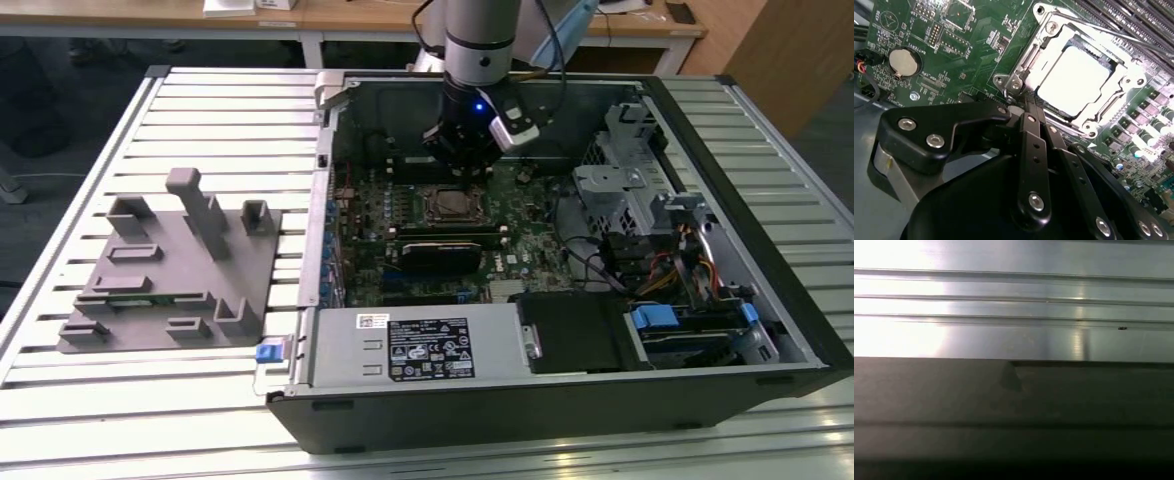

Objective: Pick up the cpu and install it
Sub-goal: 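Install the first cpu locking lever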

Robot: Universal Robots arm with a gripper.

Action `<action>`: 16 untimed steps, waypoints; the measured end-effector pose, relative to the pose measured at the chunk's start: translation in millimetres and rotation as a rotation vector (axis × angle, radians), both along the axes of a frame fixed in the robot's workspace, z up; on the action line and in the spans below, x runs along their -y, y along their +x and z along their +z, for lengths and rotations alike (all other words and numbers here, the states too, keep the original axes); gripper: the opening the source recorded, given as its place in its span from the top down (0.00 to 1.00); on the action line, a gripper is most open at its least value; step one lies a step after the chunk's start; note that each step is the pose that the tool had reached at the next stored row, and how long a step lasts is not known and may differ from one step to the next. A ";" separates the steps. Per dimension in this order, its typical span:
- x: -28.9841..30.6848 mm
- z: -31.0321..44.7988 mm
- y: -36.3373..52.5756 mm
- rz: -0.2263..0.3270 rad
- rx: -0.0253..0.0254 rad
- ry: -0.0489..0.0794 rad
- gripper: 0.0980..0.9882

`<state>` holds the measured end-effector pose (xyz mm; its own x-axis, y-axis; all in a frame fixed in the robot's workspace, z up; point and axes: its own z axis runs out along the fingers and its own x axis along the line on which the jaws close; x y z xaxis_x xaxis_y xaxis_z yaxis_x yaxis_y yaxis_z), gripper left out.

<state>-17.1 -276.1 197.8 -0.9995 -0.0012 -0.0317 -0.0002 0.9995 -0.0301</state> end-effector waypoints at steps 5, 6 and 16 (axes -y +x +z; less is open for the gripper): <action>-0.4 -1.1 0.4 0.000 -0.0006 0.004 0.99; -0.4 -1.1 0.4 0.000 -0.0006 0.007 0.99; -0.7 8.4 0.5 0.000 -0.0029 0.017 0.99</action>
